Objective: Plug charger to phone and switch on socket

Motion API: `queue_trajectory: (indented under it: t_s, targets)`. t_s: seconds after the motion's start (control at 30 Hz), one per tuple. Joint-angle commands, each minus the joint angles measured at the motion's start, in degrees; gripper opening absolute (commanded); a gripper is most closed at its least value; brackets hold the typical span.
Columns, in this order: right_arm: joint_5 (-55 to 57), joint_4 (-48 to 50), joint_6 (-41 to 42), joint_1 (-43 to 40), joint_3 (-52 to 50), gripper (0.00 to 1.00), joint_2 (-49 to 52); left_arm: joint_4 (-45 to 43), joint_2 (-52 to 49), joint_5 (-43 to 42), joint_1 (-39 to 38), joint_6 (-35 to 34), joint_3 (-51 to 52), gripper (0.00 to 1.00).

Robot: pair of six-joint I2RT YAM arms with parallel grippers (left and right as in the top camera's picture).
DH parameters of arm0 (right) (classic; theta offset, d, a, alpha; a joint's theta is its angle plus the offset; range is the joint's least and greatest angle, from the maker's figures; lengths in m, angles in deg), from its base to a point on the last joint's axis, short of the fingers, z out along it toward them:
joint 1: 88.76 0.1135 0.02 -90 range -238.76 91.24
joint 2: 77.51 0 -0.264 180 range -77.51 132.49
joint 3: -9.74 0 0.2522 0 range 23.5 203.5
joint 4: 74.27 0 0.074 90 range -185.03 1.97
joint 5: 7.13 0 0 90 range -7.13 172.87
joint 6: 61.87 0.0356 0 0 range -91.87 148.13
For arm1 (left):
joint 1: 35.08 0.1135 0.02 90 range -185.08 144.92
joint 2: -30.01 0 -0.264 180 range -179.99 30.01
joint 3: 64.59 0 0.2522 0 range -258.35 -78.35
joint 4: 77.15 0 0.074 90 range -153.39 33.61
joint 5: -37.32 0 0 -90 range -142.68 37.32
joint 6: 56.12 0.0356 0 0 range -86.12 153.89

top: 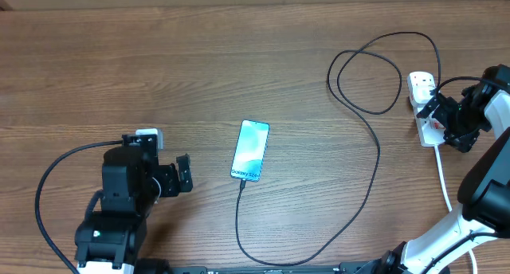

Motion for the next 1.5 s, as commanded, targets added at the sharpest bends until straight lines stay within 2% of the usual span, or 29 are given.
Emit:
queue_trajectory:
  t_s: [0.0,0.3,0.43,0.6,0.97,1.17,1.3,1.47]
  targets:
    - [-3.98,1.03,-0.48,0.74,0.87,1.0,-2.67,-6.62,1.92,-0.92,-0.17,-0.09,3.5,0.99]
    - [-3.98,1.05,-0.48,0.74,0.87,1.0,-2.67,-48.54,11.89,-9.16,-0.17,-0.17,23.28,1.0]
    - [-3.98,1.03,-0.48,0.74,0.87,1.0,-2.67,-57.16,17.92,-8.63,-0.15,-0.15,31.17,0.99]
    - [-3.98,1.05,-0.48,0.74,0.87,1.0,-2.67,-57.35,24.52,-7.37,-0.13,-0.15,37.44,1.0]
    - [-3.98,1.03,-0.48,0.74,0.87,1.0,-2.67,-35.8,36.3,0.92,-0.07,-0.13,37.83,1.0]
    - [-3.98,1.03,-0.48,0.74,0.87,1.0,-2.67,-36.04,41.97,1.86,-0.07,3.78,37.83,0.99]
    - [-3.98,1.03,-0.48,0.74,0.87,1.0,-2.67,-35.95,42.03,1.9,-0.11,7.52,37.83,1.0]
    - [-3.98,1.03,-0.48,0.74,0.87,1.0,-2.67,-36.11,42.03,1.86,-0.11,8.02,37.83,1.0]
